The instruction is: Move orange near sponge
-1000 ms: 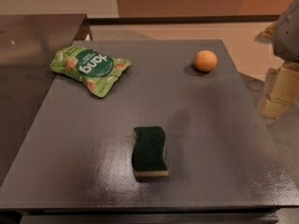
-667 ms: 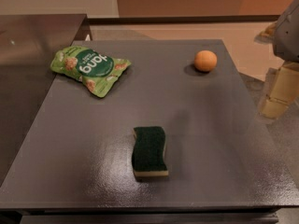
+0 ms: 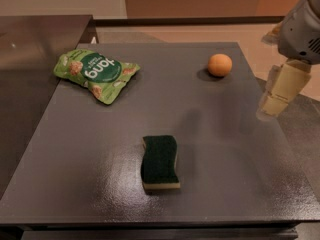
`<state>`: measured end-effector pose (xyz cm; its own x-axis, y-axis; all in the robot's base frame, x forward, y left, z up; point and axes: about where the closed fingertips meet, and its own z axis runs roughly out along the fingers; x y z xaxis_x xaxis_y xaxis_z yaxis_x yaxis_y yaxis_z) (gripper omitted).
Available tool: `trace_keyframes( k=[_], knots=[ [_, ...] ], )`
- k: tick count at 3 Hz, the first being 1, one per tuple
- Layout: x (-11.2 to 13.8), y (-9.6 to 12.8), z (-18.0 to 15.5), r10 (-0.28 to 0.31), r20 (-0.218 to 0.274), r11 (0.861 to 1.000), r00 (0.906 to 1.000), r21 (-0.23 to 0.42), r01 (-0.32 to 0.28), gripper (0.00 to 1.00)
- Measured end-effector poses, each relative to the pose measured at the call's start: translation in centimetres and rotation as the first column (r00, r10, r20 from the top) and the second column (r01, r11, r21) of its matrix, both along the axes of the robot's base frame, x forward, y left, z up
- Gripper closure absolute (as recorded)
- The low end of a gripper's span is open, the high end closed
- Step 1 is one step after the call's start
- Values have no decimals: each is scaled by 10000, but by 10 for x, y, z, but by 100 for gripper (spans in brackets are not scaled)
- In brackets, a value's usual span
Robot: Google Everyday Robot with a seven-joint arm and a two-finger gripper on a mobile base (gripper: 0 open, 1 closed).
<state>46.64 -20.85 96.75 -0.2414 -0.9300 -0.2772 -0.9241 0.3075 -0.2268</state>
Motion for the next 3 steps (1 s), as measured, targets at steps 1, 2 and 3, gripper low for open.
trace_keyframes(
  k=[1,2,3],
  knots=[
    [43,9,-12,-288,-51,9962,9996,821,291,0],
    [85,12,-17,-623,77,9869,9980,1495,604,0],
    [123,15,-27,-1175,125,9709,9930,2116,1122,0]
  ],
)
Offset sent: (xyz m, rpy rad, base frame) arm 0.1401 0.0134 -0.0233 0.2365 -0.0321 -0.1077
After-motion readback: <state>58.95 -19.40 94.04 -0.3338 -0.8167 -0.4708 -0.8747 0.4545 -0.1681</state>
